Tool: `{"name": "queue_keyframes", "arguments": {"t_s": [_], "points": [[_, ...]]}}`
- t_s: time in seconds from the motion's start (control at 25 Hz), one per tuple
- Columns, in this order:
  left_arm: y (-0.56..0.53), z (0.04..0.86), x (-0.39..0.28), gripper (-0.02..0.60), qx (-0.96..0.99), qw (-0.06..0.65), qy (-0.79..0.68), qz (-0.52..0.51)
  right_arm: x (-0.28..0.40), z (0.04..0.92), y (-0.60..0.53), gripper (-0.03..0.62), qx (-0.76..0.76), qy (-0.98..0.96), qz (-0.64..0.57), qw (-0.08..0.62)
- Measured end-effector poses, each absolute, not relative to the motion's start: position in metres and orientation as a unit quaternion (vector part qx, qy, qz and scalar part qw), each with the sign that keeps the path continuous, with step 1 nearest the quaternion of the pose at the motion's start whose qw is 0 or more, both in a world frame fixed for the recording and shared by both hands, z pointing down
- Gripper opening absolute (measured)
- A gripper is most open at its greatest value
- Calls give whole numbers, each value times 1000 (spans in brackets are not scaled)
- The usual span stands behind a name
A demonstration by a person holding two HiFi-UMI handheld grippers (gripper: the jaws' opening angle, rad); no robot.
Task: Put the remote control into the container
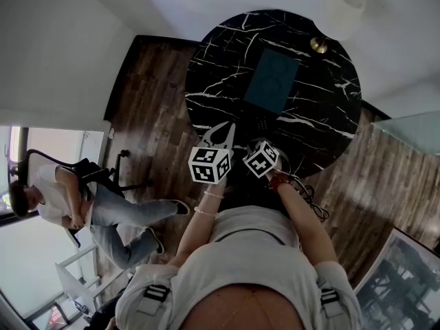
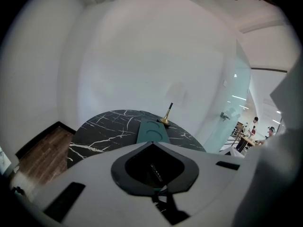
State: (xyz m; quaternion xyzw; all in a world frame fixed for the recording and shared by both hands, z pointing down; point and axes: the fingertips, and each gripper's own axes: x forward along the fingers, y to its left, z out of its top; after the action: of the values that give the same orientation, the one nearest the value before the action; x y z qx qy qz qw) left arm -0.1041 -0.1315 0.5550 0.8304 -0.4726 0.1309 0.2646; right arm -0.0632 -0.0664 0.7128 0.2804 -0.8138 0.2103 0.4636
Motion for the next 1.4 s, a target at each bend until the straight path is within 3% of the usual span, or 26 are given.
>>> {"name": "queue_keyframes", "arguments": {"t_s": [1.4], "points": [[-218,562,-75,8,845,264,-438,156,-29,726,-165,11,347,-792,224,450]]}}
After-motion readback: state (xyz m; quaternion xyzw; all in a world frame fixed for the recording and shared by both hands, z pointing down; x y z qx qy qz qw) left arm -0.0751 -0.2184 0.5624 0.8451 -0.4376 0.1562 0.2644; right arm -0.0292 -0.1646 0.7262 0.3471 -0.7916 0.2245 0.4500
